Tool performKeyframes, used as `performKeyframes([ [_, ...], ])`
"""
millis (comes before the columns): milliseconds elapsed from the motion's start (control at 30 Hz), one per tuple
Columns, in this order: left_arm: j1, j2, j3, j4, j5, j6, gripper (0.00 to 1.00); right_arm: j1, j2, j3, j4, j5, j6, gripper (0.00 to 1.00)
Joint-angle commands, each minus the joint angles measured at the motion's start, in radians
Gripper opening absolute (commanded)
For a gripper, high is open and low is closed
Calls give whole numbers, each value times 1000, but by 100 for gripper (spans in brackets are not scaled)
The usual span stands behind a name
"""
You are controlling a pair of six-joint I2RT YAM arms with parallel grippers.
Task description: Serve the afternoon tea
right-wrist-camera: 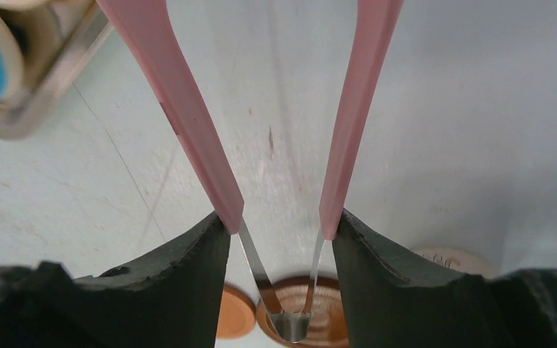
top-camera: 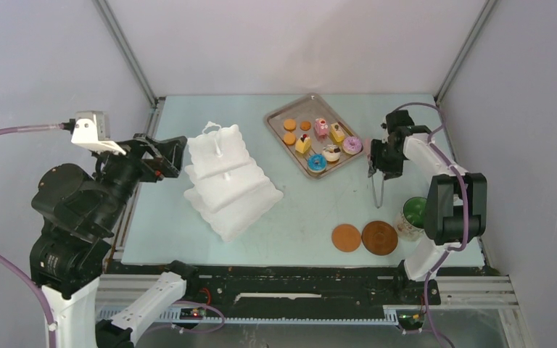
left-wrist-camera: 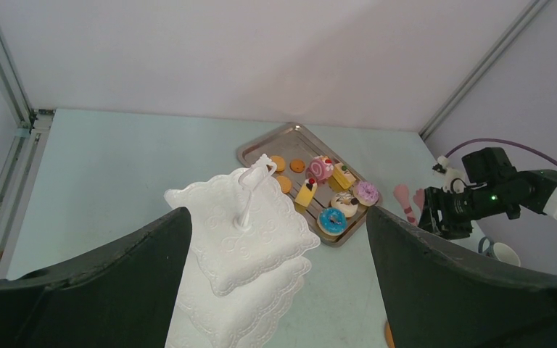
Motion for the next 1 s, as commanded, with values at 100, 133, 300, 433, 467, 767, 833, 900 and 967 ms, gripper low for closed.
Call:
performKeyframes([
  [100, -5, -12, -15, 24, 8, 4, 98, 64, -16, -22, -127, 74, 25, 55],
  [133, -6, -14, -18, 24, 9, 5, 98, 63, -21, -37, -113, 76, 34, 55],
  [300, -5, -19, -19, 21, 2, 9, 98, 75, -63, -137, 14, 86, 64, 59],
  [433, -5, -22, -20, 19, 7, 7, 98, 96, -66, -217, 113, 135, 85, 64],
  [467, -6, -23, -20, 17, 7, 7, 98, 104, -62, -236, 136, 146, 88, 66],
  [767, -5, -29, -26, 18, 9, 3, 98, 182, -131, -373, 295, 254, 169, 87],
  [833, -7, -30, -29, 20, 11, 3, 98, 198, -165, -429, 353, 276, 214, 88],
  [900, -7, -34, -30, 18, 12, 3, 98, 234, -206, -487, 407, 330, 269, 88],
  [967, -7, -36, -31, 14, 11, 6, 98, 285, -239, -520, 440, 423, 305, 87],
])
